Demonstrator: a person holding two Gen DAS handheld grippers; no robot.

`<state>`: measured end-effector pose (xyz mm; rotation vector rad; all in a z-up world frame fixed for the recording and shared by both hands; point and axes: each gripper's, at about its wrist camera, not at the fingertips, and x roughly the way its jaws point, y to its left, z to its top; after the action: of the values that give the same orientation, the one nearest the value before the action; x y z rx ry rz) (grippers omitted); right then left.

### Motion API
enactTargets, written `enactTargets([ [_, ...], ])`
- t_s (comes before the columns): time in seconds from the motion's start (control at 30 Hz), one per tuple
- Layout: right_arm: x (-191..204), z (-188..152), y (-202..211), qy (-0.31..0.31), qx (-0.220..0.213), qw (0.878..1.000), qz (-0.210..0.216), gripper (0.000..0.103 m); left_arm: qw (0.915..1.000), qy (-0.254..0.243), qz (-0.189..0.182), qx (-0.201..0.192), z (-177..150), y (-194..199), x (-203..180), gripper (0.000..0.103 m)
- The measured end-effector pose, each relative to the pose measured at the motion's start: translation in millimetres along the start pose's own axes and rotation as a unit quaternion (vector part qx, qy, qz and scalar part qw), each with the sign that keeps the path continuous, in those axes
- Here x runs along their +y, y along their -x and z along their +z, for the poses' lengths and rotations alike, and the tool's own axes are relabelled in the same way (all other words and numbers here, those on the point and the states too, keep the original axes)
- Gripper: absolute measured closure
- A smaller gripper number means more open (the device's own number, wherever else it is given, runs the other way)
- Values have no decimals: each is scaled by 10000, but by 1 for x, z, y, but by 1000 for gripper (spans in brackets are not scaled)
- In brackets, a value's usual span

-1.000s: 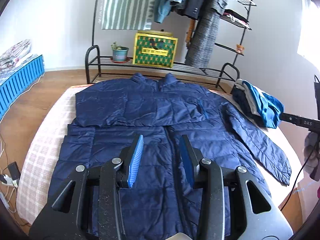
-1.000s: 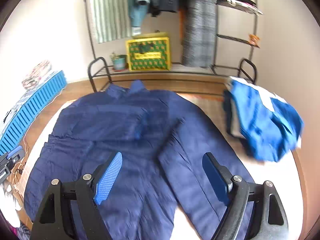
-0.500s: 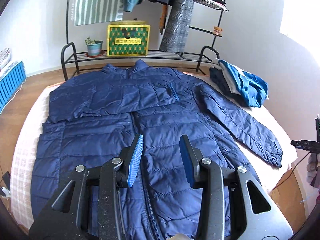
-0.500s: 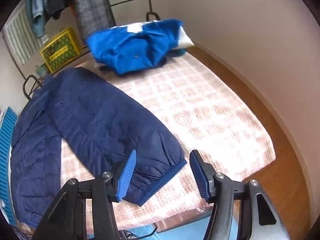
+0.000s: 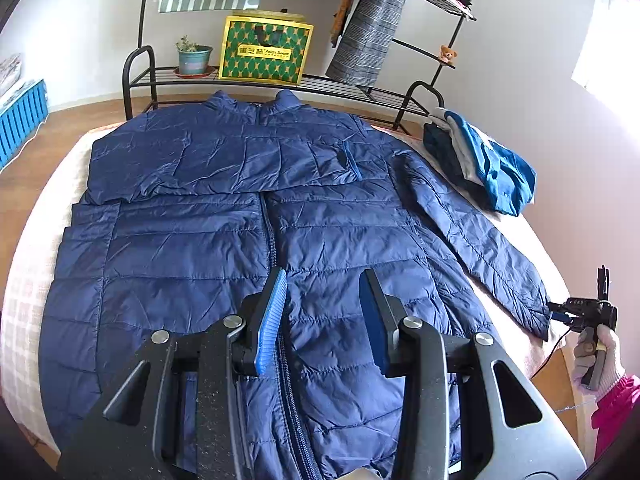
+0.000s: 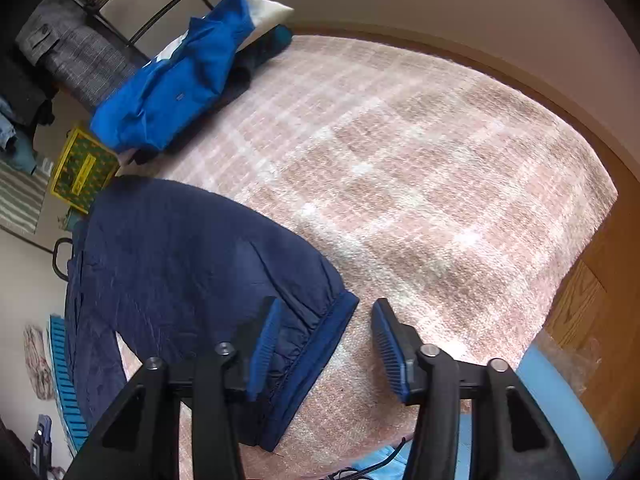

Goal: Fold large clothes
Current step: 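Grasp the other sleeve cuff with the right tool, then fold the held sleeve across the jacket body, open the right tool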

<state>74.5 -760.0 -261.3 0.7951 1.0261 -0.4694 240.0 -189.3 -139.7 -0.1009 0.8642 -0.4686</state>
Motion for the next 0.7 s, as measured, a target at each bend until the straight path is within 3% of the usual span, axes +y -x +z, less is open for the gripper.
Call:
enactTargets([
  [0.07, 3, -2, 1, 121, -18, 9999, -4, 79, 10000, 53, -24, 17, 1, -1, 3, 65],
  [0.1, 6, -2, 3, 142, -43, 9999, 18, 90, 10000, 47, -26, 15, 1, 0, 3, 65],
  [0.13, 6, -2, 9, 138, -106, 9998, 49, 93, 10000, 27, -34, 11, 2, 1, 3, 65],
  [0.33, 39, 0, 55, 310, -520, 9967, 533, 97, 9999, -41, -64, -118, 11, 14, 15, 65],
  [0.5, 124, -8, 90, 1029, -622, 9851, 1226, 97, 9994, 214, -49, -263, 20, 27, 40, 65],
  [0.7, 256, -51, 99, 2002, -352, 9546, 2176, 97, 9980, 545, 19, -310, 21, 37, 69, 65],
])
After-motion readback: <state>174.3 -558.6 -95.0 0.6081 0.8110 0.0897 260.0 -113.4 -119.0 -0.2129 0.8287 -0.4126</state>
